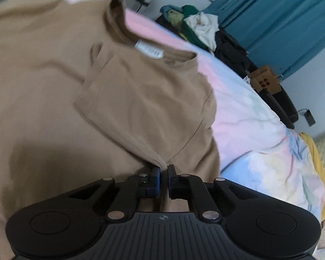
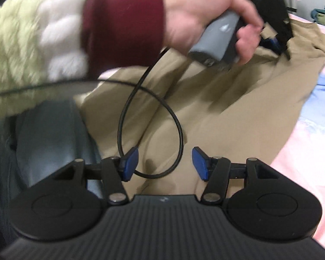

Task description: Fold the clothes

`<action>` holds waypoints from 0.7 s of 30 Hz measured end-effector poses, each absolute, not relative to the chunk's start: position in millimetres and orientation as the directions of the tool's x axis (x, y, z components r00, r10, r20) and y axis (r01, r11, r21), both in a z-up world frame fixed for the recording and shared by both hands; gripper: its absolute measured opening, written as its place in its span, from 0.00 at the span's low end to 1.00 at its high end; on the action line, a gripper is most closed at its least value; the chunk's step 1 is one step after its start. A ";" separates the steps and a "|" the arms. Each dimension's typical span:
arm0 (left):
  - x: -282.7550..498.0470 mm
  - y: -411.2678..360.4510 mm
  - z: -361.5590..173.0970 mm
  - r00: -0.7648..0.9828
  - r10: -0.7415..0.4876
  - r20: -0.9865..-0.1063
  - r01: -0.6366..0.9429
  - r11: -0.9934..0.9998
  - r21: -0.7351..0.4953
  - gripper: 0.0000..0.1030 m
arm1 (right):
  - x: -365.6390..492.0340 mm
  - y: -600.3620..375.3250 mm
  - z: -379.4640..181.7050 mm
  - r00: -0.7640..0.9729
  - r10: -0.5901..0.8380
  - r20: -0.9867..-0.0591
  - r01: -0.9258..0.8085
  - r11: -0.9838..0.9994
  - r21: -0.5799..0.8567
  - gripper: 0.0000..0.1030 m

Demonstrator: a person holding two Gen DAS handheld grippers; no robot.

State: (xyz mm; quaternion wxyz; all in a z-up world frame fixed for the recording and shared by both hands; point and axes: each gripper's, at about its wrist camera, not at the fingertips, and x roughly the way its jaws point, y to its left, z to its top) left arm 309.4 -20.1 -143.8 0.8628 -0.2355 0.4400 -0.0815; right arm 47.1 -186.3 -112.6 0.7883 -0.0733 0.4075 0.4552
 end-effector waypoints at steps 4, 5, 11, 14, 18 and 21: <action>312.6 -23.3 -119.0 0.614 -0.257 -0.747 -0.056 0.929 -0.366 0.06 | 36.5 -175.1 -114.7 0.189 0.662 -0.726 -0.817 0.516 0.257 0.56; 314.5 -24.8 -115.7 0.623 -0.222 -0.750 -0.054 0.945 -0.324 0.06 | 33.4 -171.3 -115.9 0.171 0.657 -0.734 -0.828 0.500 0.254 0.56; 323.2 -18.5 -136.4 0.600 -0.164 -0.783 -0.064 0.966 -0.252 0.07 | 26.6 -162.9 -117.7 0.143 0.645 -0.750 -0.843 0.477 0.250 0.55; 311.2 -10.2 -132.0 0.628 -0.195 -0.753 -0.031 0.961 -0.275 0.11 | 37.8 -170.8 -114.7 0.152 0.668 -0.728 -0.837 0.479 0.265 0.56; 288.6 6.1 -115.1 0.657 -0.237 -0.716 0.008 0.952 -0.307 0.20 | 36.6 -176.4 -107.2 0.170 0.693 -0.701 -0.834 0.480 0.272 0.57; 261.5 28.4 -90.0 0.694 -0.231 -0.682 0.027 0.955 -0.296 0.31 | 36.1 -177.8 -105.1 0.180 0.693 -0.698 -0.832 0.486 0.267 0.57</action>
